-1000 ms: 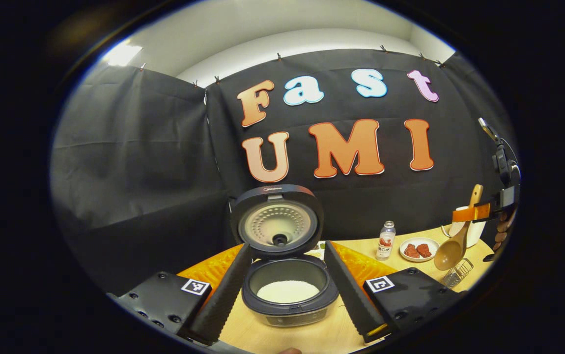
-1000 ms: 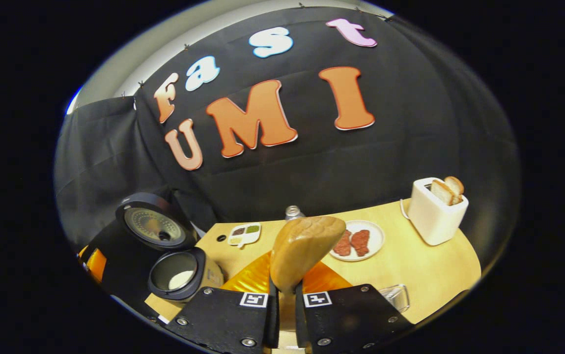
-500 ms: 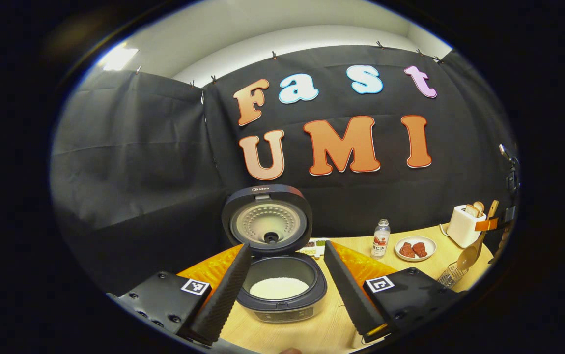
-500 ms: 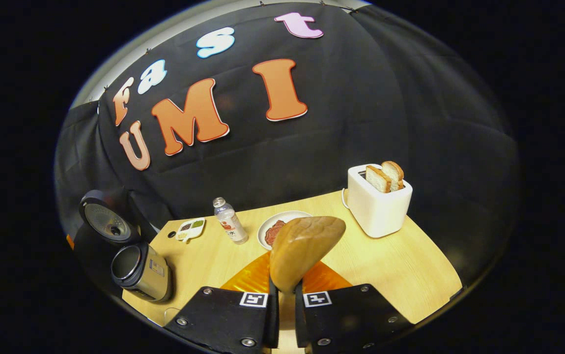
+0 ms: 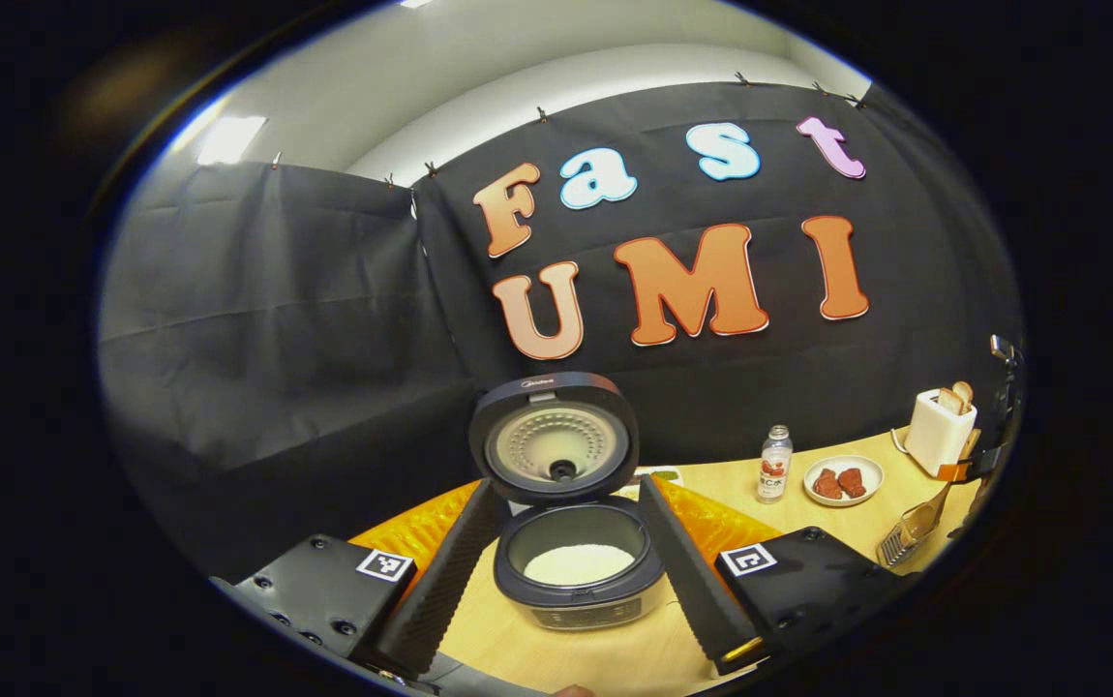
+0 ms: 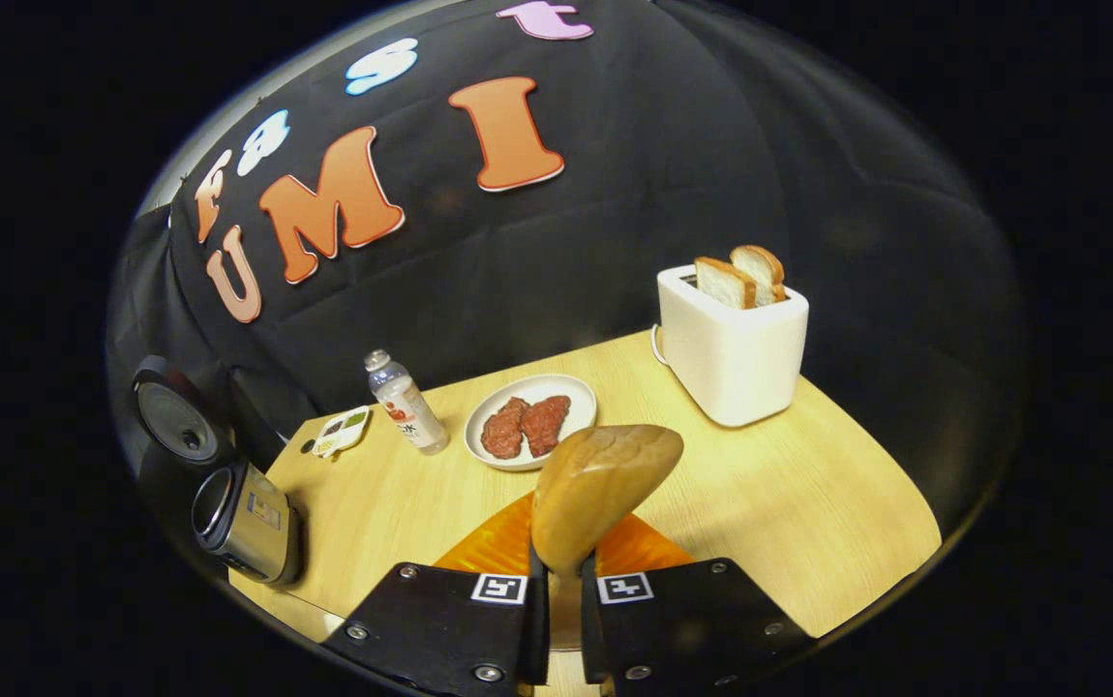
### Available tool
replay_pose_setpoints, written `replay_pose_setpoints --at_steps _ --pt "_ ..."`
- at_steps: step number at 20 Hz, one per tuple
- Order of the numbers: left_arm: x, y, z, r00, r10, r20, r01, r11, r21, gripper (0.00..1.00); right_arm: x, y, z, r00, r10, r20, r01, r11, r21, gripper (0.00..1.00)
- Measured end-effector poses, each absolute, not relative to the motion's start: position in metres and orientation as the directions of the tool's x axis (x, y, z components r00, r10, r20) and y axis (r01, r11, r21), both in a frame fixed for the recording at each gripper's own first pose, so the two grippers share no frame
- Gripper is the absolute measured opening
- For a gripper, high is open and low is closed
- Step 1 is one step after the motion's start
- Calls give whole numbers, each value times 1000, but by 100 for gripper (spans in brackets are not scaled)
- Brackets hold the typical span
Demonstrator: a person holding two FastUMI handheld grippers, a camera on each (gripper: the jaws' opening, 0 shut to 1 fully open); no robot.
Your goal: Close the left gripper, press the button to open the rice cooker; take a wooden spoon from the chopstick holder with the right hand, scoop a spoonful of rice and pour it into the rice cooker, then put the wooden spoon back into the chopstick holder.
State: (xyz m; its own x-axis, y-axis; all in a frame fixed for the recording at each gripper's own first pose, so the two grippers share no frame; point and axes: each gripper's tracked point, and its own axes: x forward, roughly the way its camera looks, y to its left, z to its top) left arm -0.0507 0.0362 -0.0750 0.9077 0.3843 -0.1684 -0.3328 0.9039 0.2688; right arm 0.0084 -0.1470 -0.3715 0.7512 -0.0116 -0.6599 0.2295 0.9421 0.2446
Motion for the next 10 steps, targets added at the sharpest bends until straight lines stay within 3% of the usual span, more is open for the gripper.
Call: replay_pose_setpoints --at_steps 7,9,10 --pt "-48 45 -79 899 398 -184 -346 902 259 100 3 -147 -394 707 -20 -707 260 937 233 17" --pt "-41 44 -79 906 382 -184 -333 910 249 99 -11 -158 -402 644 -46 -764 282 942 181 19" --pt "-36 44 -79 910 372 -184 -325 915 240 100 -12 -160 -402 638 -38 -769 283 941 188 25"
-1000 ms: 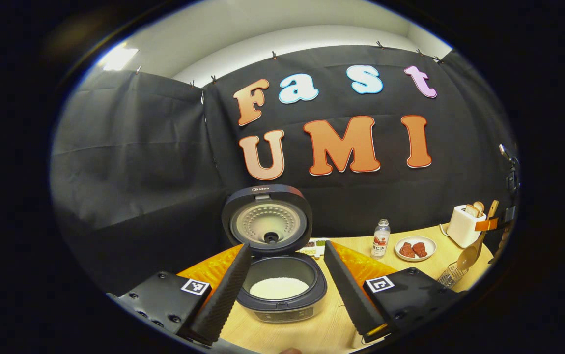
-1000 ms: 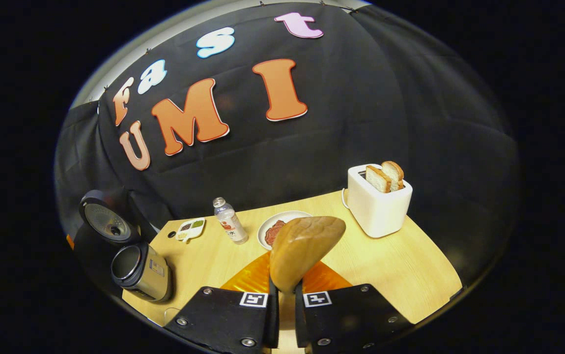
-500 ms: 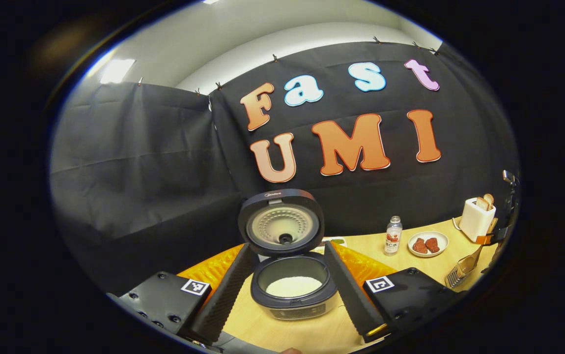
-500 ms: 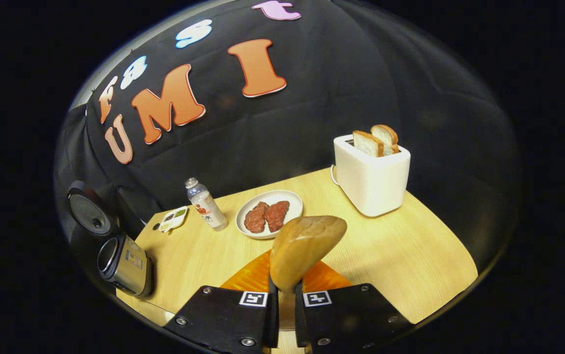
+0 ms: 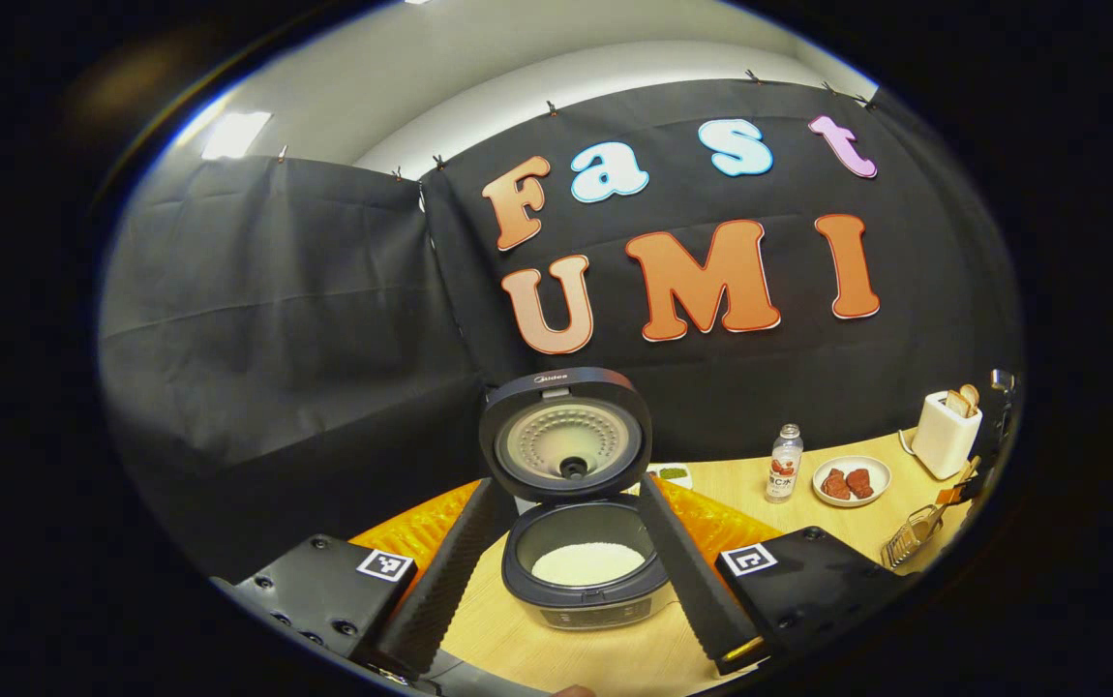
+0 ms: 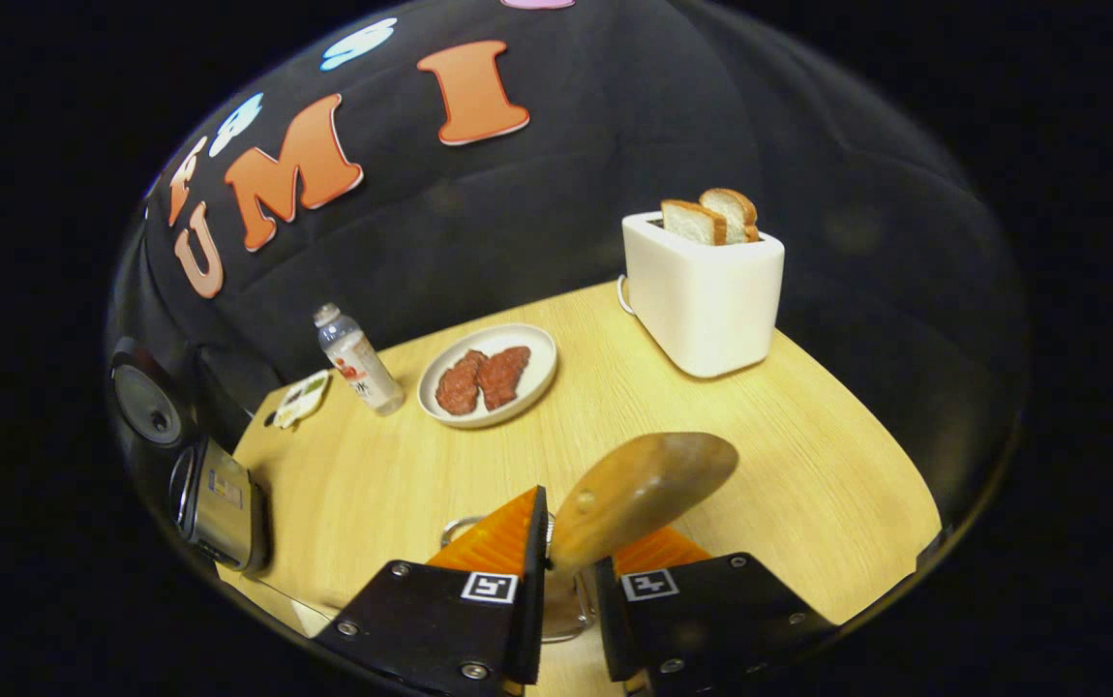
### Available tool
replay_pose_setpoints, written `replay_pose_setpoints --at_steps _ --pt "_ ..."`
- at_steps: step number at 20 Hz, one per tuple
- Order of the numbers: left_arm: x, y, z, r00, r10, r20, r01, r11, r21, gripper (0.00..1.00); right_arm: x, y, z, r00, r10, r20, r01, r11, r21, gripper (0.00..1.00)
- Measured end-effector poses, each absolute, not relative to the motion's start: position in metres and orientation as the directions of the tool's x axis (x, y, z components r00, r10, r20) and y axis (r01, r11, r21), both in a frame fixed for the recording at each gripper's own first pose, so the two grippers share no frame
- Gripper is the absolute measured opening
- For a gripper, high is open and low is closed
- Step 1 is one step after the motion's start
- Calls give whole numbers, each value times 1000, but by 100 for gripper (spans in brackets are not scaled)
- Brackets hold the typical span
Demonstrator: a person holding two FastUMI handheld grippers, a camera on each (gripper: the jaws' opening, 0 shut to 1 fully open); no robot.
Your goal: Close the left gripper, press the button to open the rice cooker; take a wooden spoon from the chopstick holder with the right hand, scoop a spoonful of rice and pour it into the rice cooker, then put the wooden spoon back into the chopstick holder.
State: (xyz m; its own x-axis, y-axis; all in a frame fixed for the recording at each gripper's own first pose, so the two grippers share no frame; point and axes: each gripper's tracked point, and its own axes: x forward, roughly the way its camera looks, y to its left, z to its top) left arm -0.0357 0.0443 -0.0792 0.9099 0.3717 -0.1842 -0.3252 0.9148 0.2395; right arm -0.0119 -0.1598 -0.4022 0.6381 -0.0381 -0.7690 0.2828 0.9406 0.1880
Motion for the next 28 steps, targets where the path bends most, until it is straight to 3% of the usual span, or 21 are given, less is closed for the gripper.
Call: replay_pose_setpoints --at_steps 1,3,4,5,6,7,8,9,10,12,21,23,27,28 --pt "-30 46 -78 912 368 -182 -324 917 230 92 -11 -162 -401 632 -41 -774 292 937 189 28" --pt "-16 58 -73 908 381 -177 -342 915 215 92 -13 -168 -394 625 -65 -778 312 934 173 34" --pt "-4 64 -68 906 386 -171 -354 915 193 100 -11 -173 -389 628 -81 -774 314 936 158 41" --pt "8 69 -61 905 391 -166 -364 916 171 92 -11 -176 -382 630 -94 -771 315 938 143 38" --pt "20 76 -55 903 397 -165 -374 915 153 92 -9 -178 -373 635 -98 -766 312 940 138 52" --pt "32 84 -48 899 407 -159 -389 911 136 92 -9 -181 -363 637 -107 -764 312 941 128 56" --pt "45 90 -41 900 404 -164 -390 914 108 92 -9 -185 -353 638 -122 -761 316 942 113 67" --pt "58 97 -31 902 404 -153 -398 915 72 100 -7 -188 -341 651 -136 -747 311 945 99 71" --pt "70 106 -21 901 408 -147 -405 913 47 92 -2 -189 -327 668 -149 -729 308 947 88 76" --pt "97 124 -5 906 403 -132 -401 915 38 93 2 -189 -298 698 -152 -699 288 954 80 80" --pt "207 158 -51 903 318 -288 -326 945 23 96 29 -114 -216 790 -36 -612 99 993 69 84" --pt "222 163 -65 882 338 -329 -343 938 46 93 31 -103 -210 793 -20 -609 71 996 60 84" --pt "221 176 -98 818 379 -433 -382 920 84 95 35 -85 -200 795 1 -606 42 998 57 84" --pt "221 175 -98 814 373 -445 -376 923 84 100 35 -80 -199 794 13 -608 34 997 66 84"
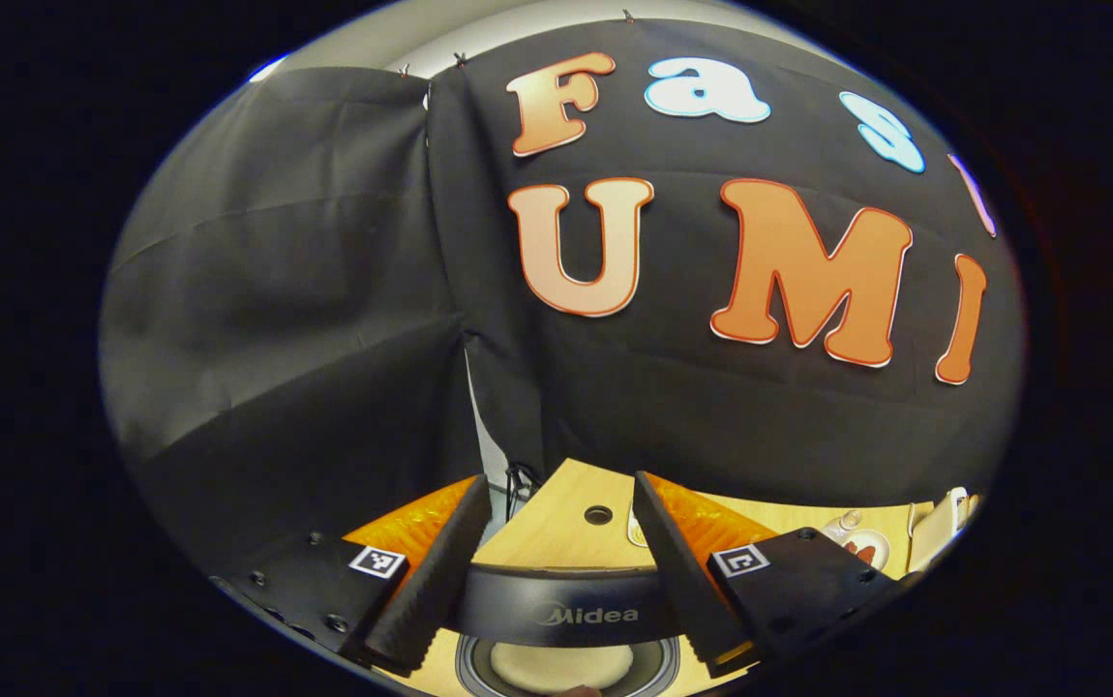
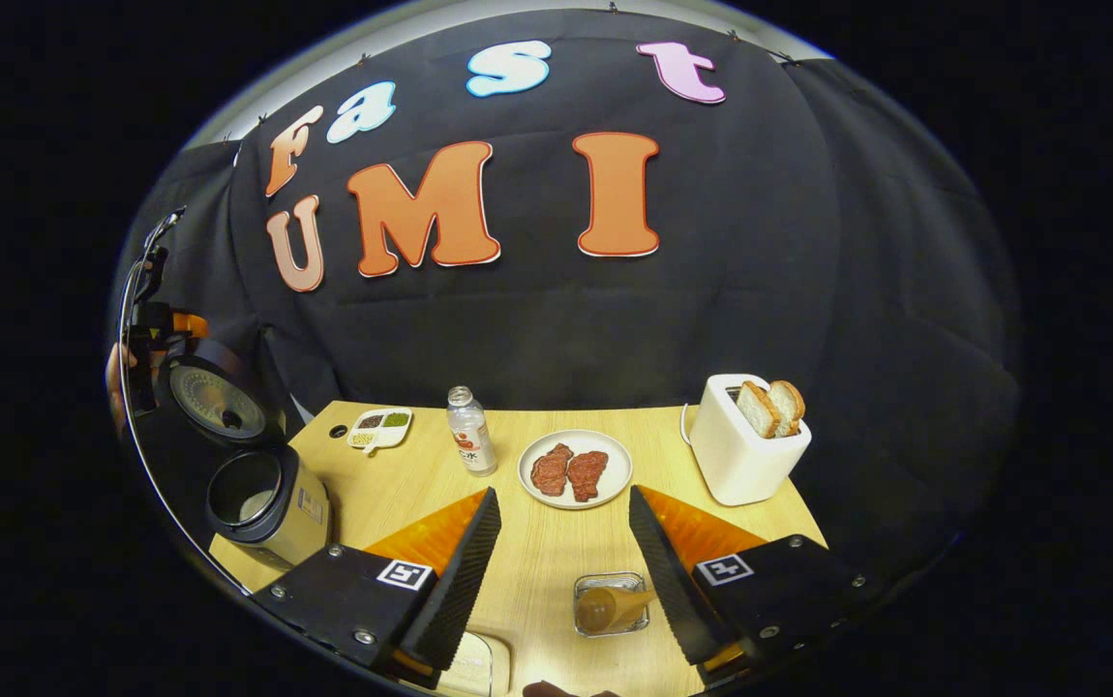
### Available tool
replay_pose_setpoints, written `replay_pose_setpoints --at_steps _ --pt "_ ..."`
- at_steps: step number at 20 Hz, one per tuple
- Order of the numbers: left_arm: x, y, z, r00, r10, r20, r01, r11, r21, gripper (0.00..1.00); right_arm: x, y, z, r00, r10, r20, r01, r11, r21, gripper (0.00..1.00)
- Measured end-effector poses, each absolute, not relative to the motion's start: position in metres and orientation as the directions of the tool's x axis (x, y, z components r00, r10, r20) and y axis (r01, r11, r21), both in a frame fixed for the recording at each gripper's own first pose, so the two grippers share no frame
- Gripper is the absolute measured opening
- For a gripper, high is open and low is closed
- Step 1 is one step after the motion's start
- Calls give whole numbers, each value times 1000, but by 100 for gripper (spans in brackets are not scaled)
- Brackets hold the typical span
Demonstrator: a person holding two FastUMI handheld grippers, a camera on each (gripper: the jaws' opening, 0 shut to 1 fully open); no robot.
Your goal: Close the left gripper, press the button to open the rice cooker; take a wooden spoon from the chopstick holder with the right hand, scoop a spoonful of rice and pour it into the rice cooker, then put the wooden spoon back into the chopstick holder.
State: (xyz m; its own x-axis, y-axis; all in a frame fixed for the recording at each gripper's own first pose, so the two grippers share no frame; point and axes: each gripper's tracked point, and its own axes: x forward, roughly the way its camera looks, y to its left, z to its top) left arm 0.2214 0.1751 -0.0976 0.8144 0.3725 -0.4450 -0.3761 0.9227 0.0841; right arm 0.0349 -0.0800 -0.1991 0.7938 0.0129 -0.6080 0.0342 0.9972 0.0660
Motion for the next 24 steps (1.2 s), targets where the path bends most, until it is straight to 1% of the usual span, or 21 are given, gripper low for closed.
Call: replay_pose_setpoints --at_steps 1,2,4,6,8,11,12,15,20,22,23,24 --pt "215 174 -101 803 370 -467 -375 923 85 99 35 -76 -200 792 20 -610 28 997 70 84" --pt "209 172 -103 793 367 -486 -374 923 87 100 36 -72 -200 793 26 -609 21 997 71 84" --pt "194 166 -109 770 358 -529 -373 924 83 99 38 -62 -199 795 45 -605 0 997 74 84" --pt "176 157 -127 736 338 -586 -362 929 81 100 38 -53 -201 791 61 -608 -21 997 72 84" --pt "154 153 -144 697 339 -632 -371 925 87 99 39 -46 -204 789 71 -610 -33 997 74 84" --pt "125 137 -175 642 309 -702 -345 934 95 100 38 -30 -210 781 113 -615 -57 992 110 84" --pt "116 135 -184 620 308 -721 -348 932 99 99 38 -26 -212 776 125 -618 -66 991 117 84" --pt "97 129 -201 582 294 -758 -345 934 97 100 39 -16 -213 776 147 -613 -86 988 128 84" --pt "65 123 -247 413 239 -879 -348 933 91 99 38 -8 -212 777 172 -606 -112 984 136 84" --pt "47 116 -272 307 208 -929 -371 925 85 100 38 -6 -211 777 180 -603 -114 983 146 84" --pt "38 113 -274 272 197 -942 -379 922 84 100 37 -5 -210 778 184 -601 -117 982 150 84" --pt "52 116 -276 317 216 -923 -372 924 89 99 37 -5 -210 778 184 -601 -119 982 147 84"
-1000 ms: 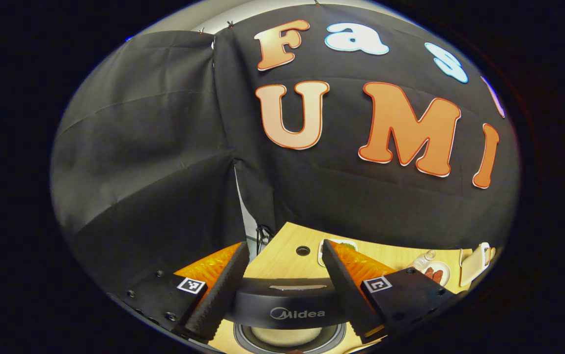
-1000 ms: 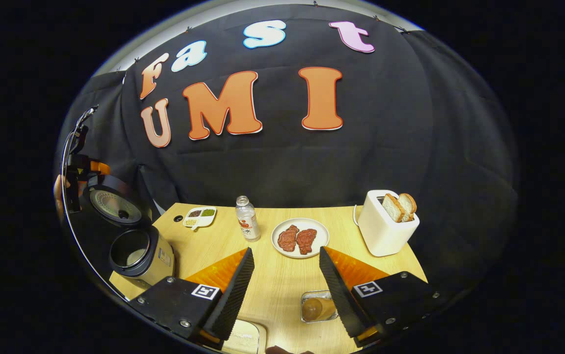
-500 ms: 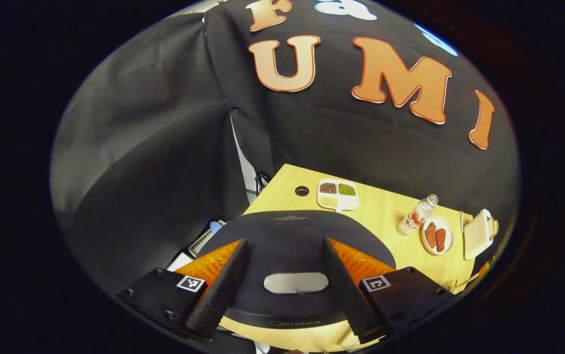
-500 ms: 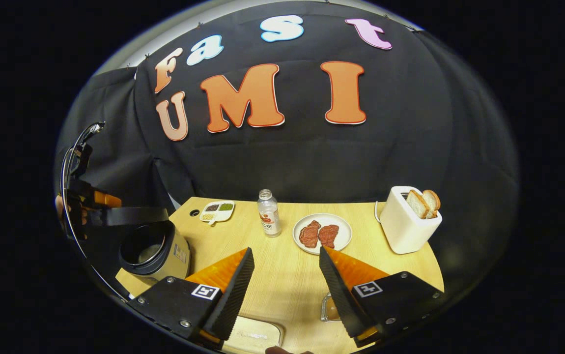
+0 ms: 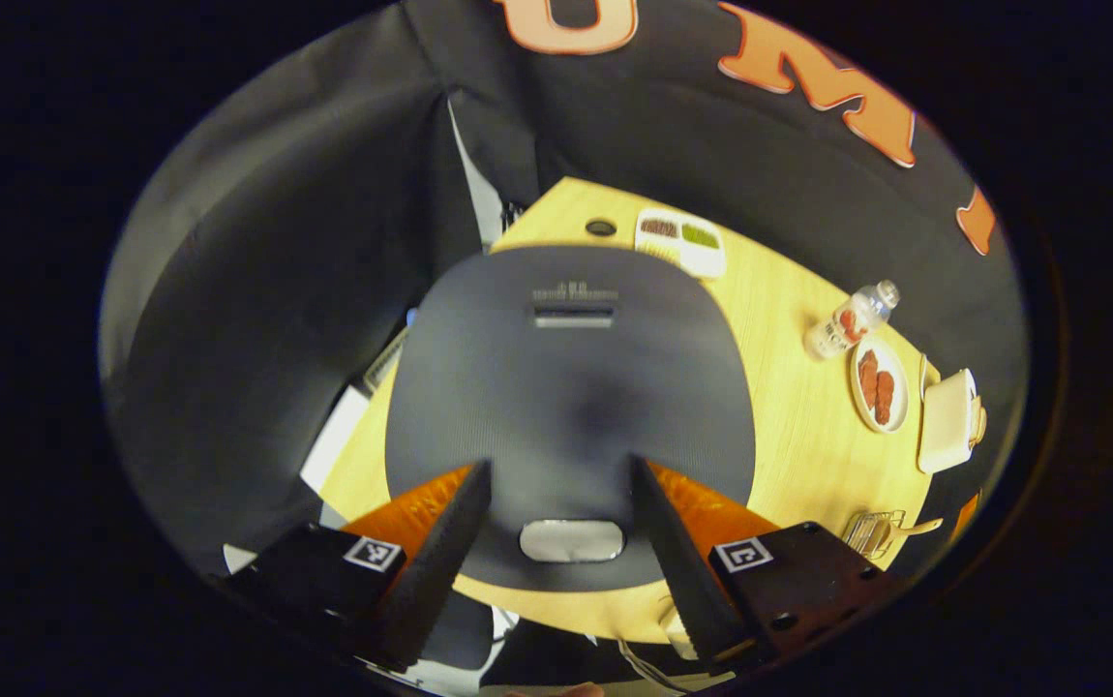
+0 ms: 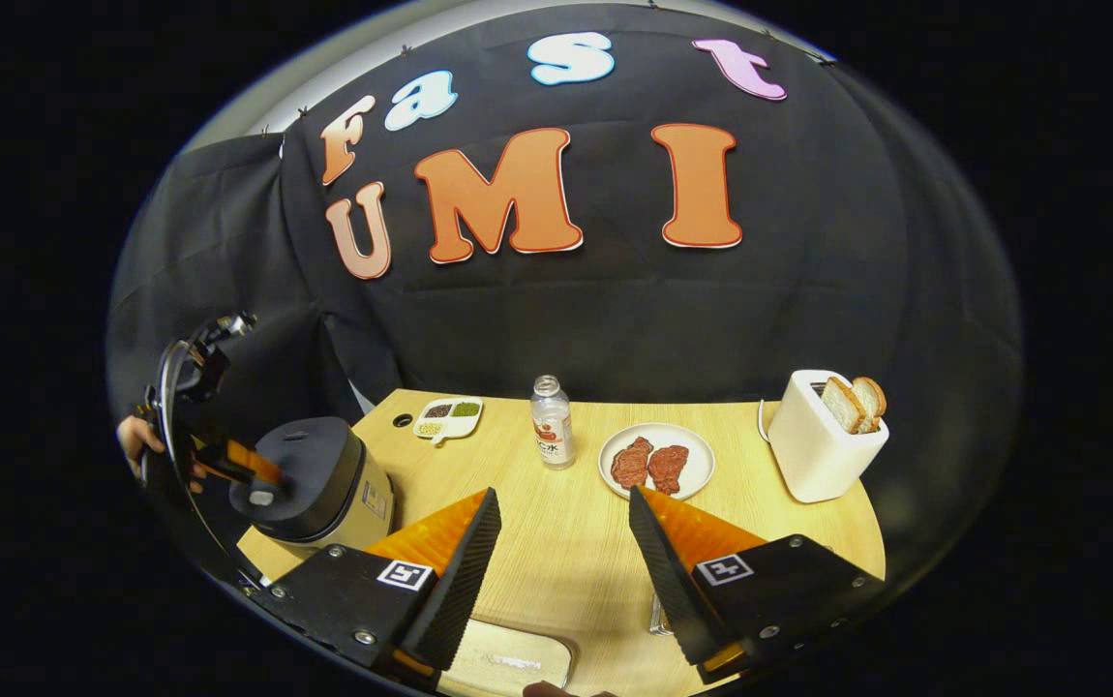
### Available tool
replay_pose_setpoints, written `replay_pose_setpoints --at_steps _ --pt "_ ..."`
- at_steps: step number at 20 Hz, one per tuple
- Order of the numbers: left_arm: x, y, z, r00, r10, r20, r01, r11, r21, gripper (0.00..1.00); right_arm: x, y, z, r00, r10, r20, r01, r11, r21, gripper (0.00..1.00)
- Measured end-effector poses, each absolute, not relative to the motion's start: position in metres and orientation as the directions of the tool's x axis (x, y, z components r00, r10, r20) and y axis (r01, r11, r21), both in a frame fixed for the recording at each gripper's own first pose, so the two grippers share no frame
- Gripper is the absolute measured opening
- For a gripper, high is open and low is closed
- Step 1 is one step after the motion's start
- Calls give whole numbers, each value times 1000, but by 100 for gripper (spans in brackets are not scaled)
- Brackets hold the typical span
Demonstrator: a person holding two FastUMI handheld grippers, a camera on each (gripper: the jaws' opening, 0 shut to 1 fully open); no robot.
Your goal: Close the left gripper, press the button to open the rice cooker; take a wooden spoon from the chopstick holder with the right hand, scoop a spoonful of rice and pour it into the rice cooker, then put the wooden spoon back into the chopstick holder.
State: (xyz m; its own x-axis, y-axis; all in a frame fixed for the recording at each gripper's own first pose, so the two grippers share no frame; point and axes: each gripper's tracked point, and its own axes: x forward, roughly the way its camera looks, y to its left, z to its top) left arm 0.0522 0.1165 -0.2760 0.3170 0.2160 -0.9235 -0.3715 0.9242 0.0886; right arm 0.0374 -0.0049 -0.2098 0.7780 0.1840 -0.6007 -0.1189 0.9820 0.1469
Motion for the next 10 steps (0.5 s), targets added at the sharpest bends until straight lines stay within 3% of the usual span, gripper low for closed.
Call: replay_pose_setpoints --at_steps 1,5,10 --pt "45 112 -280 282 205 -937 -374 923 90 99 37 -5 -210 777 185 -601 -123 982 144 84" --pt "49 110 -280 300 212 -930 -367 926 92 97 34 3 -209 773 202 -601 -149 979 138 84" --pt "51 111 -274 402 252 -880 -371 924 95 96 39 18 -189 799 219 -560 -174 976 133 84"
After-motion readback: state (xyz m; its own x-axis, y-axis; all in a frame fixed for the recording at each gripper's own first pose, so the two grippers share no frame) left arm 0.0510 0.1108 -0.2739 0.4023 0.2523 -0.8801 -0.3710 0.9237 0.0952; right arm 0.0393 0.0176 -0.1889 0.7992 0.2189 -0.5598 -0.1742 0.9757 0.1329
